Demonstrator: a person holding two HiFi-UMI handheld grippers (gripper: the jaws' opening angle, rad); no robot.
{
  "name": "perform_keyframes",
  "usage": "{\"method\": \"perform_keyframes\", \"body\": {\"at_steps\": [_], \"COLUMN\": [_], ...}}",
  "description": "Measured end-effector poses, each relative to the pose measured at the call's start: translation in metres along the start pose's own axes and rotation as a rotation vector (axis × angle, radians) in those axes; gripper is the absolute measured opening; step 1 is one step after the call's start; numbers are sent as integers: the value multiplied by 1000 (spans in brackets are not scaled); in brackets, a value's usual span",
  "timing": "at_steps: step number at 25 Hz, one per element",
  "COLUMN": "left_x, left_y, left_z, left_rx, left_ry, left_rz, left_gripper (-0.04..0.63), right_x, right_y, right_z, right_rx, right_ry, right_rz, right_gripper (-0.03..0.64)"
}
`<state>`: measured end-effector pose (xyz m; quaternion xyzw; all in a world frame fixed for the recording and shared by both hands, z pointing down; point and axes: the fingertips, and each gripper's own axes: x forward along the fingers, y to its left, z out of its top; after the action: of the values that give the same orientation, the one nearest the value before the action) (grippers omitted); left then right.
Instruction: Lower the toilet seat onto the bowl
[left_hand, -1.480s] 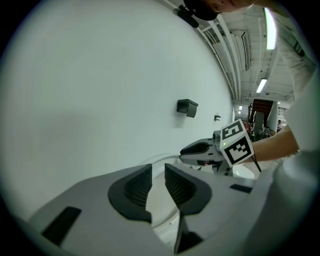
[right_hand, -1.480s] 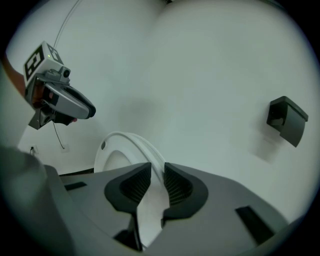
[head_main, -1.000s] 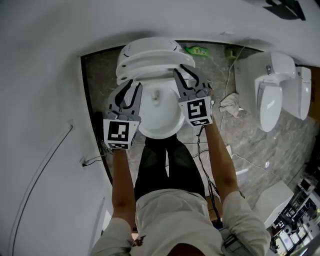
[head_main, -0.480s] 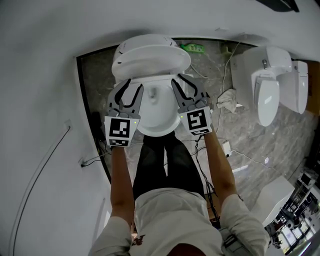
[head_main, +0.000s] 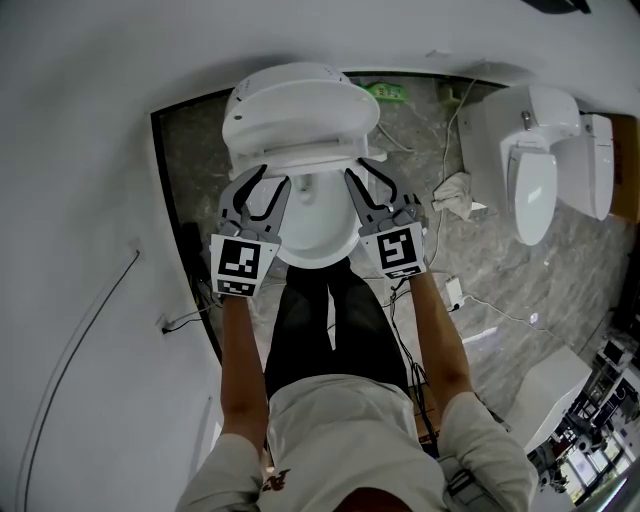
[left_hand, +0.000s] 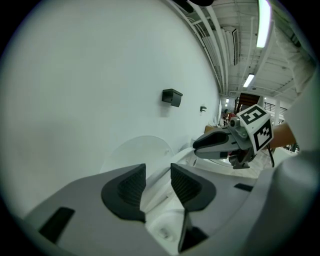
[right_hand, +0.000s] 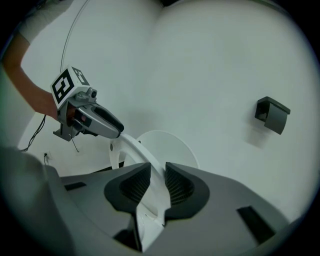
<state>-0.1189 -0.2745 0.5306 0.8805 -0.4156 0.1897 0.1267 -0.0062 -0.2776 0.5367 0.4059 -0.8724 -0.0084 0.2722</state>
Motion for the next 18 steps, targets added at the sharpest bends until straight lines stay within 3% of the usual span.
{"method": "perform_keyframes", "body": {"at_steps": [18], "left_x": [-35], "left_y": [-43], "left_z": [-40], "left_rx": [-70], "left_ry": [34], "left_rz": [-53], "left_gripper": [149], "right_x": [-42], "right_y": [43], "right_z": [-32], "right_rx": [41], "right_ry": [53], "right_rz": [25], "right_gripper": [112]}}
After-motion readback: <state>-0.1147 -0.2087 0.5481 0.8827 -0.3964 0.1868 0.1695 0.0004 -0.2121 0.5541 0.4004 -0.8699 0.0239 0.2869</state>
